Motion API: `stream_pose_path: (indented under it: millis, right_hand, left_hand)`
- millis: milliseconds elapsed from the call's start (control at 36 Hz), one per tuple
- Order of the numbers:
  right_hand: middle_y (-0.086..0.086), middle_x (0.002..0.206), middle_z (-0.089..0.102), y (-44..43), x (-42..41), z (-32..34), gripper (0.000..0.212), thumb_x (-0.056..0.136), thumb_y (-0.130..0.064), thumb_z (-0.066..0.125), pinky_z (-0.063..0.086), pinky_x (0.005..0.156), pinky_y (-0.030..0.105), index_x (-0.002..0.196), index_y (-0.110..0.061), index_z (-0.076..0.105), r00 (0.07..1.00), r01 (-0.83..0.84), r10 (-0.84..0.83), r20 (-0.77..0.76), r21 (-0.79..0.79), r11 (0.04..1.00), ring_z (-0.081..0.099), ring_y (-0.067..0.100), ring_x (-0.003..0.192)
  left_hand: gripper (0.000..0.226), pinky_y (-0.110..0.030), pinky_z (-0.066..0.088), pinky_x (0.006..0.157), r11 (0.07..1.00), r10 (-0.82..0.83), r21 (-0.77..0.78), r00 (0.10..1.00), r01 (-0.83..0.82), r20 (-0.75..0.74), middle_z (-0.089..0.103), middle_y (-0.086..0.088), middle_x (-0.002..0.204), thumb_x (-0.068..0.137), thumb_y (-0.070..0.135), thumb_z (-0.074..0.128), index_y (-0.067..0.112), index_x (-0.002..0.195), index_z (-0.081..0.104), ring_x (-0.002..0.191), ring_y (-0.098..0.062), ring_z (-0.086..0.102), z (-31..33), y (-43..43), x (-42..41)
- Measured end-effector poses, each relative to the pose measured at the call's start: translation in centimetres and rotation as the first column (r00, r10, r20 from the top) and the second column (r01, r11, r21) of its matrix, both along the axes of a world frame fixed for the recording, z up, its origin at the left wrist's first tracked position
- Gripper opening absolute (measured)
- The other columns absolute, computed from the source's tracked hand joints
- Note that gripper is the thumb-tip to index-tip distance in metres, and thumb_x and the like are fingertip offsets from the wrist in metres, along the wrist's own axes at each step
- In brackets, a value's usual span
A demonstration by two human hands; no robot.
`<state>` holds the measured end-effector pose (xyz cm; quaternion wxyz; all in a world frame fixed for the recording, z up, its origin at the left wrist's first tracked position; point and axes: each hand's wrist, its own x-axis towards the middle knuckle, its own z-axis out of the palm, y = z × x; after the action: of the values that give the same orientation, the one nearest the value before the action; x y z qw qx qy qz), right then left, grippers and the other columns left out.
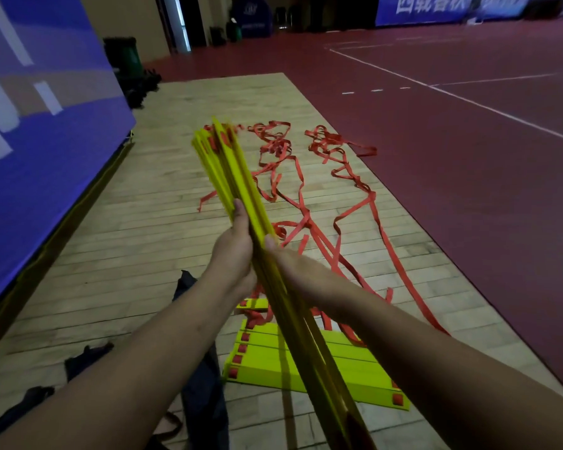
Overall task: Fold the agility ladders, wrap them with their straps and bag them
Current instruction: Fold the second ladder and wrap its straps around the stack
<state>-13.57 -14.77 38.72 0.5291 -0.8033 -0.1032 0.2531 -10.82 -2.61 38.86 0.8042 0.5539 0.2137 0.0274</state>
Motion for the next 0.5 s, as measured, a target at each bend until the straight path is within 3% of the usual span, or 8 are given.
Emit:
stream_pose_path:
  millis: [56, 139, 194, 250, 306, 361, 444, 500]
  right_hand:
    - [0.01, 0.12, 0.069, 0.4, -0.4, -0.7, 0.075, 0.086, -0.078, 0.051, 0.055, 0.096, 0.047, 0.129, -0.018, 0.059, 0.99, -0.116, 0.123, 0.063, -0.104, 0.988, 0.067, 0.022, 0.105]
    - [0.014, 0.091, 0.066, 0.7, -0.4, -1.5, 0.049, 0.086, -0.049, 0.075, 0.056, 0.077, 0.041, 0.115, -0.012, 0.06, 0.971, -0.142, 0.171, 0.165, -0.175, 0.974, 0.064, 0.02, 0.082]
    - [0.009, 0.083, 0.059, 0.7, -0.3, -1.5, 0.042, 0.084, -0.038, 0.08, 0.048, 0.066, 0.035, 0.109, -0.011, 0.06, 0.973, -0.125, 0.154, 0.172, -0.167, 0.978, 0.057, 0.017, 0.073]
    - [0.003, 0.079, 0.057, 0.5, -0.3, -1.4, 0.038, 0.084, -0.035, 0.082, 0.044, 0.059, 0.027, 0.102, -0.011, 0.06, 0.977, -0.117, 0.14, 0.159, -0.146, 0.982, 0.054, 0.01, 0.066]
    - [-0.003, 0.071, 0.052, 0.3, -0.2, -1.4, 0.031, 0.084, -0.031, 0.081, 0.039, 0.052, 0.02, 0.095, -0.013, 0.059, 0.977, -0.128, 0.146, 0.153, -0.122, 0.984, 0.049, 0.002, 0.056]
    - [-0.005, 0.071, 0.051, 0.0, -0.1, -1.2, 0.033, 0.084, -0.032, 0.081, 0.04, 0.055, 0.021, 0.098, -0.012, 0.059, 0.974, -0.163, 0.179, 0.139, -0.119, 0.979, 0.05, 0.003, 0.059]
    - [-0.005, 0.078, 0.056, 0.0, 0.0, -1.3, 0.044, 0.084, -0.035, 0.081, 0.043, 0.062, 0.025, 0.114, -0.011, 0.06, 0.964, -0.215, 0.235, 0.124, -0.155, 0.964, 0.053, 0.008, 0.068]
    - [0.007, 0.089, 0.064, 0.1, 0.2, -1.5, 0.047, 0.083, -0.035, 0.082, 0.053, 0.07, 0.036, 0.116, -0.013, 0.058, 0.966, -0.207, 0.229, 0.117, -0.176, 0.962, 0.062, 0.017, 0.078]
  left_hand:
    - [0.067, -0.046, 0.06, 0.081, 0.998, 0.067, 0.002, 0.997, -0.067, -0.037, 0.07, -0.013, 0.099, 0.089, 0.069, 0.049, 0.008, 0.112, 0.066, 0.093, -0.028, 0.068, 0.2, 1.2, 0.8]
    - [0.074, -0.035, 0.055, 0.058, 0.992, -0.013, -0.123, 1.0, 0.011, -0.015, 0.067, -0.012, 0.085, 0.09, 0.07, 0.043, 0.008, 0.125, 0.062, 0.076, -0.025, 0.067, 0.8, 2.5, 0.9]
    - [0.081, -0.038, 0.054, 0.063, 0.984, -0.063, -0.166, 0.998, 0.063, 0.01, 0.069, -0.013, 0.091, 0.087, 0.075, 0.042, 0.01, 0.132, 0.058, 0.078, -0.026, 0.067, 1.0, 2.9, 0.8]
    - [0.078, -0.039, 0.055, 0.068, 0.984, -0.1, -0.144, 0.994, 0.103, 0.033, 0.067, -0.01, 0.085, 0.077, 0.077, 0.051, 0.014, 0.121, 0.06, 0.079, -0.025, 0.066, 0.9, 3.0, 0.7]
    - [0.064, -0.038, 0.056, 0.068, 0.986, -0.127, -0.106, 0.991, 0.131, 0.05, 0.063, -0.008, 0.077, 0.068, 0.067, 0.068, 0.015, 0.105, 0.062, 0.074, -0.023, 0.066, 0.7, 3.1, 0.6]
    - [0.049, -0.036, 0.058, 0.067, 0.985, -0.113, -0.119, 0.991, 0.121, 0.071, 0.063, -0.008, 0.076, 0.071, 0.054, 0.076, 0.013, 0.095, 0.063, 0.07, -0.022, 0.067, 0.4, 3.6, 0.7]
    - [0.034, -0.032, 0.06, 0.071, 0.952, -0.043, -0.294, 0.99, 0.081, 0.133, 0.066, -0.005, 0.08, 0.08, 0.041, 0.077, 0.013, 0.092, 0.06, 0.074, -0.022, 0.07, 0.3, 4.5, 1.0]
    - [0.024, -0.026, 0.056, 0.063, 0.928, -0.029, -0.36, 0.984, 0.091, 0.174, 0.06, -0.001, 0.072, 0.086, 0.034, 0.073, 0.016, 0.081, 0.059, 0.064, -0.018, 0.065, 0.3, 4.7, 1.2]
